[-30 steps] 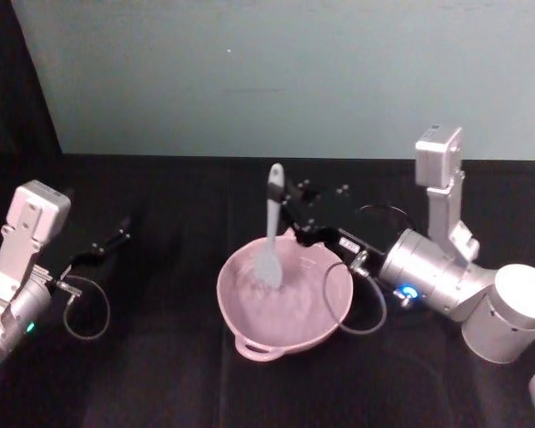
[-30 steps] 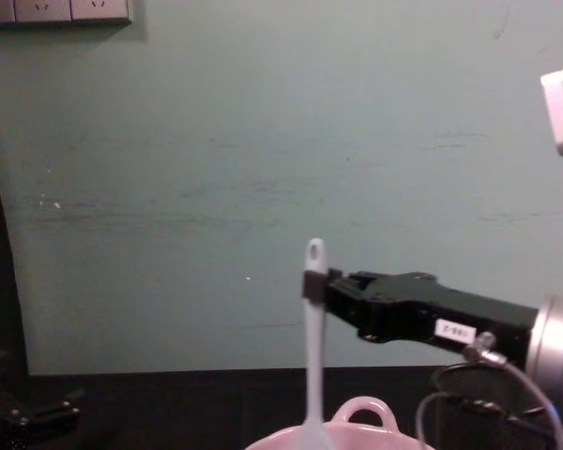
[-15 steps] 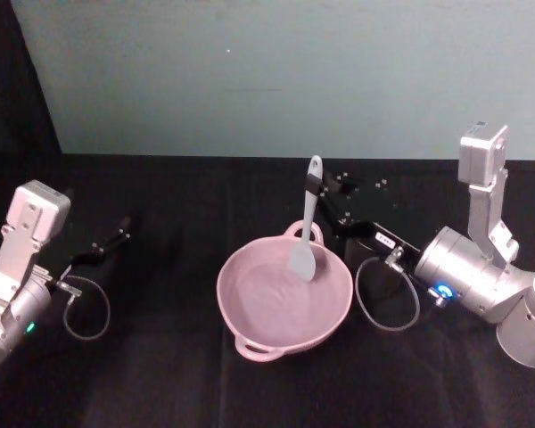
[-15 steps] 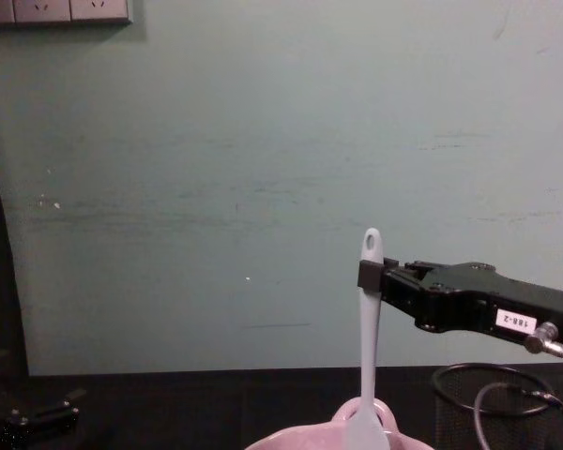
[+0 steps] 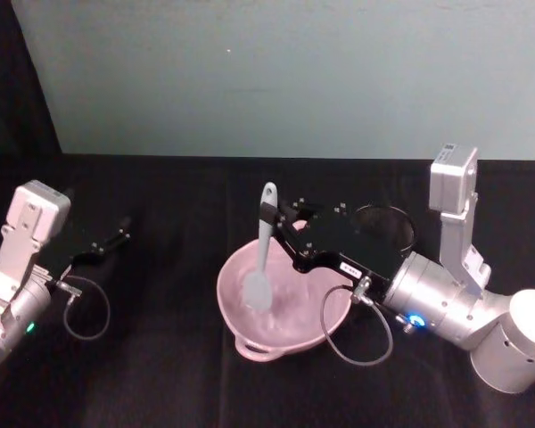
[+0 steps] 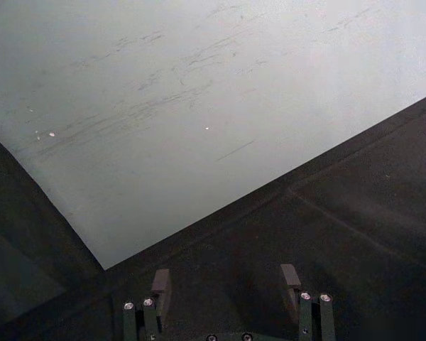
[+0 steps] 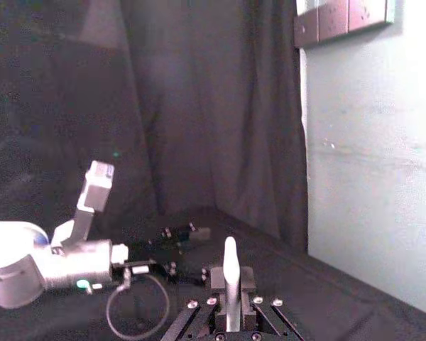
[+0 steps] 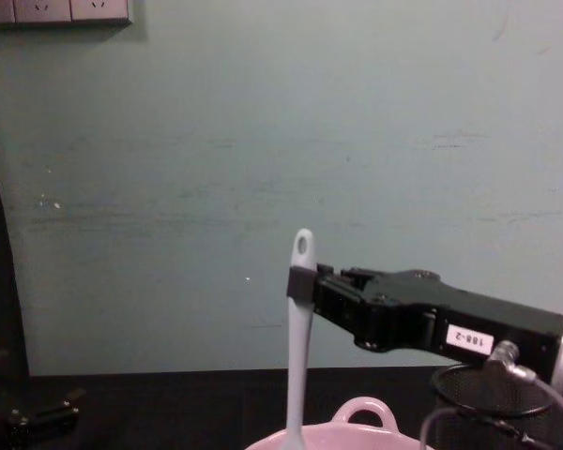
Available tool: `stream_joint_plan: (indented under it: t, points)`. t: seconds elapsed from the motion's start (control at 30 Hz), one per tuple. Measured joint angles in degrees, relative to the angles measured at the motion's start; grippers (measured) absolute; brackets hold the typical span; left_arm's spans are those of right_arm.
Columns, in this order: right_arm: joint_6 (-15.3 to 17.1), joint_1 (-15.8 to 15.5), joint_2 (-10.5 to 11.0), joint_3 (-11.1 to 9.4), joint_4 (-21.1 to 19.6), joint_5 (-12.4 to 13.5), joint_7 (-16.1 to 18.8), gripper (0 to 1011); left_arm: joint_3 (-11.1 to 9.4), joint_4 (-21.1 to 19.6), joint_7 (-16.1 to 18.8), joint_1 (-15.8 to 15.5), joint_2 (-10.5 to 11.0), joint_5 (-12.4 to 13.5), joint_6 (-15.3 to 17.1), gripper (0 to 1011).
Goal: Use the one hand to pick up the spoon and stir the clear water in the bowl.
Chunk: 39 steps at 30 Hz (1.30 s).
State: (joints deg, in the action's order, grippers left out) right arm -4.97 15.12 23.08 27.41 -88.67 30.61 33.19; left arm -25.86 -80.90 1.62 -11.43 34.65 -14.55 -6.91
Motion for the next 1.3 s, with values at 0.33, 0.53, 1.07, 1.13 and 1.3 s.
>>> stream_joint_plan:
  t: [0.33,0.53,1.07,1.13,1.3]
  points:
    - [-1.7,-0.1,-0.6,-1.8,0.0,1.4,-1.6,121,0.0,0.0,0.0,0.0,0.0,0.0,0.0,1005]
    - [-3.6,-1.0,-0.7,-3.4,1.4,2.7,-1.7,121,0.0,0.0,0.0,0.0,0.0,0.0,0.0,1005]
    - [-7.9,-2.4,-1.6,-4.8,3.6,4.3,0.9,121,0.0,0.0,0.0,0.0,0.0,0.0,0.0,1005]
    - [-7.7,-2.4,-1.5,-4.9,3.0,4.3,0.8,121,0.0,0.0,0.0,0.0,0.0,0.0,0.0,1005]
    - [-6.1,-2.2,-1.0,-5.1,1.2,4.2,0.2,121,0.0,0.0,0.0,0.0,0.0,0.0,0.0,1005]
